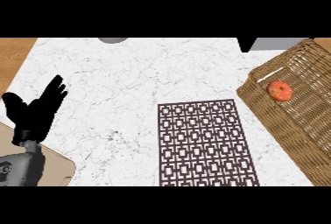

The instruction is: Pick the squash from the placemat and place it in the basket

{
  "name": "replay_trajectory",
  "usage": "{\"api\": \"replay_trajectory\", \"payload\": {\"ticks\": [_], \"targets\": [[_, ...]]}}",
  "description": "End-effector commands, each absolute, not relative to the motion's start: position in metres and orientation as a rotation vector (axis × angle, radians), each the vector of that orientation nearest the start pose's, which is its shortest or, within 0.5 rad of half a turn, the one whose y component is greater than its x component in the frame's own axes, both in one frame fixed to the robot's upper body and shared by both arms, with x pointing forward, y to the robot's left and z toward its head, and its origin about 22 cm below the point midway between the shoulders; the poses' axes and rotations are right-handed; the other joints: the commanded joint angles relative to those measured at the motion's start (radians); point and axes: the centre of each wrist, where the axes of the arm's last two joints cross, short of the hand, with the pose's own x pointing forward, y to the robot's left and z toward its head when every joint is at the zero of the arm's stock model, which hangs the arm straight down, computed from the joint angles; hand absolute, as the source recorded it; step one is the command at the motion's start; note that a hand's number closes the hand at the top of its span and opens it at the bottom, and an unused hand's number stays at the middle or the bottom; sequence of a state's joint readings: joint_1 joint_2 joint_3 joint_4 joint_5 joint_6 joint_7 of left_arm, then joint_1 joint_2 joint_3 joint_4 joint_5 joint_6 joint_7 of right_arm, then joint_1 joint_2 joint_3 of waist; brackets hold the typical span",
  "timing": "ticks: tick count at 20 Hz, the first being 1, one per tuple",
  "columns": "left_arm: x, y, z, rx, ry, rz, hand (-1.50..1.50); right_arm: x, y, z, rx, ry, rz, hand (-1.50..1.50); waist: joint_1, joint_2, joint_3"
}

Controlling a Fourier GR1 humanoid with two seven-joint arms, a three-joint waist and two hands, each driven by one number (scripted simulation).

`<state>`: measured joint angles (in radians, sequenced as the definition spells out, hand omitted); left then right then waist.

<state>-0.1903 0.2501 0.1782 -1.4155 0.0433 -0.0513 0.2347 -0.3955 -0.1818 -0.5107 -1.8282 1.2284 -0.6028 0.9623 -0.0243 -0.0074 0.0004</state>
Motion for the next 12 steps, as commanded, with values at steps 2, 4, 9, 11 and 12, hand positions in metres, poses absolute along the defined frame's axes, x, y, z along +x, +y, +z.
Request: {"api": "replay_trajectory", "payload": {"ticks": [2, 4, 9, 11, 12], "targets": [[0.29, 0.323, 0.046, 0.243, -1.369, -0.038, 0.0, 0.191, -0.333, 0.18, -1.515, -1.236, -0.969, -1.5, -0.017, -0.003, 0.0], [0.275, 0.342, 0.036, 0.2, -1.354, -0.043, 0.0, 0.165, -0.325, 0.185, -1.445, -1.271, -0.999, -1.5, -0.012, -0.004, 0.0], [0.283, 0.317, 0.039, 0.251, -1.387, -0.038, 0.0, 0.097, -0.323, 0.179, -1.404, -1.207, -0.872, -1.5, -0.026, -0.004, 0.001], [0.275, 0.324, 0.029, 0.219, -1.359, -0.018, 0.0, 0.08, -0.319, 0.178, -1.388, -1.205, -0.823, -1.5, -0.029, -0.007, 0.001], [0.282, 0.346, 0.046, 0.242, -1.364, -0.016, 0.0, 0.084, -0.329, 0.165, -1.389, -1.199, -0.823, -1.5, -0.024, -0.005, 0.002]]}}
